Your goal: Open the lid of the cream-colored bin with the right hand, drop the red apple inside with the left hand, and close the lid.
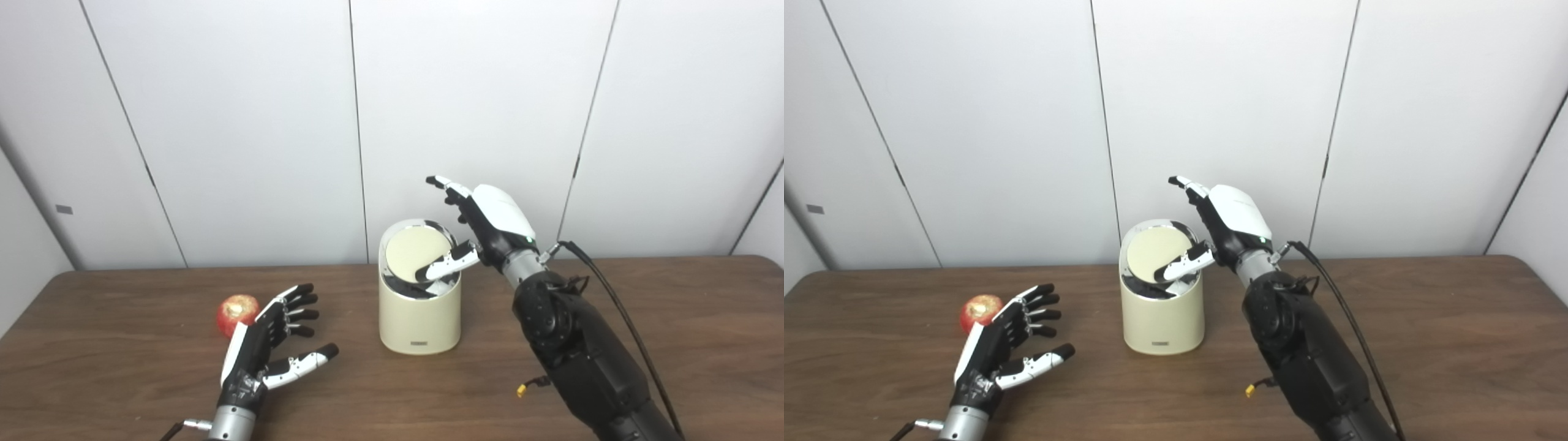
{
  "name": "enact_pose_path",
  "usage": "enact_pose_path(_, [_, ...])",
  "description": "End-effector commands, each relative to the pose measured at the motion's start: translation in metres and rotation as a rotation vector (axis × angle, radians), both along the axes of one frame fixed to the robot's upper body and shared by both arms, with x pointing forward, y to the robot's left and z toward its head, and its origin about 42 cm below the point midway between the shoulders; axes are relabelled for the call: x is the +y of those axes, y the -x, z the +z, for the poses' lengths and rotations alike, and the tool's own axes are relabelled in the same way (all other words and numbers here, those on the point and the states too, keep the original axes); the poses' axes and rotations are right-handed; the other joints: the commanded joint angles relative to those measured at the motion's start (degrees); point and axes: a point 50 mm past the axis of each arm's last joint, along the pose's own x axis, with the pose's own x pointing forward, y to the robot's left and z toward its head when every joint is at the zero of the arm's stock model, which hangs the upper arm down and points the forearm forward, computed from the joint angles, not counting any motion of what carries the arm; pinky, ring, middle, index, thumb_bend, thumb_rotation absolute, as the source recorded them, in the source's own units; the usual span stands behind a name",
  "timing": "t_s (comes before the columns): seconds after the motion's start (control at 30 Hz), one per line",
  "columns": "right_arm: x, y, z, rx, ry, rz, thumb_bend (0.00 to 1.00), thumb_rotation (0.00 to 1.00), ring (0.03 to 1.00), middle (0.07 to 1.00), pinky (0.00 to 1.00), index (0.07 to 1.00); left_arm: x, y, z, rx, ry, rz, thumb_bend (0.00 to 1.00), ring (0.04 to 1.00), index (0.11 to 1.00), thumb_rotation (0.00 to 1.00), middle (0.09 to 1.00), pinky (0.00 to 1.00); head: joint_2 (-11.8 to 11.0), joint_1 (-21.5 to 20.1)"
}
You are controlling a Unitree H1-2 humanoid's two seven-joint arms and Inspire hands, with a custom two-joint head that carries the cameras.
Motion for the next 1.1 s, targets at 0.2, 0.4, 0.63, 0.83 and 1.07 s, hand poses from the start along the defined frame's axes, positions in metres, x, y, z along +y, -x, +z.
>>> enact_pose_path(0.2, [0.006, -0.01, 0.026, 0.05, 0.17, -0.026, 0.78, 0.15, 0.834, 0.904, 0.66, 0.895, -0.004, -0.002, 0.007, -0.038, -0.001, -0.009, 0.72, 0.741, 0.843, 0.1, 0.806, 0.65, 0.28, -0.15])
enact_pose_path(0.4, [0.006, -0.006, 0.029, 0.144, 0.249, -0.053, 0.84, 0.07, 0.833, 0.902, 0.65, 0.863, -0.005, -0.003, 0.008, -0.037, 0.01, -0.007, 0.74, 0.739, 0.834, 0.1, 0.799, 0.65, 0.21, -0.08])
enact_pose_path(0.63, [0.003, -0.004, 0.029, 0.156, 0.279, -0.059, 0.86, 0.03, 0.825, 0.899, 0.65, 0.856, -0.004, -0.003, 0.009, -0.043, 0.007, -0.006, 0.73, 0.744, 0.834, 0.11, 0.8, 0.66, 0.29, -0.07])
enact_pose_path(0.83, [0.002, -0.002, 0.032, 0.149, 0.26, -0.051, 0.85, 0.04, 0.838, 0.91, 0.67, 0.864, -0.002, -0.004, 0.009, -0.041, 0.001, -0.003, 0.75, 0.735, 0.832, 0.13, 0.798, 0.65, 0.19, -0.16])
enact_pose_path(1.07, [-0.002, 0.004, 0.041, 0.094, 0.179, -0.038, 0.82, 0.12, 0.834, 0.916, 0.65, 0.881, -0.004, -0.004, 0.008, -0.039, -0.004, -0.011, 0.74, 0.74, 0.839, 0.12, 0.806, 0.65, 0.06, 0.04])
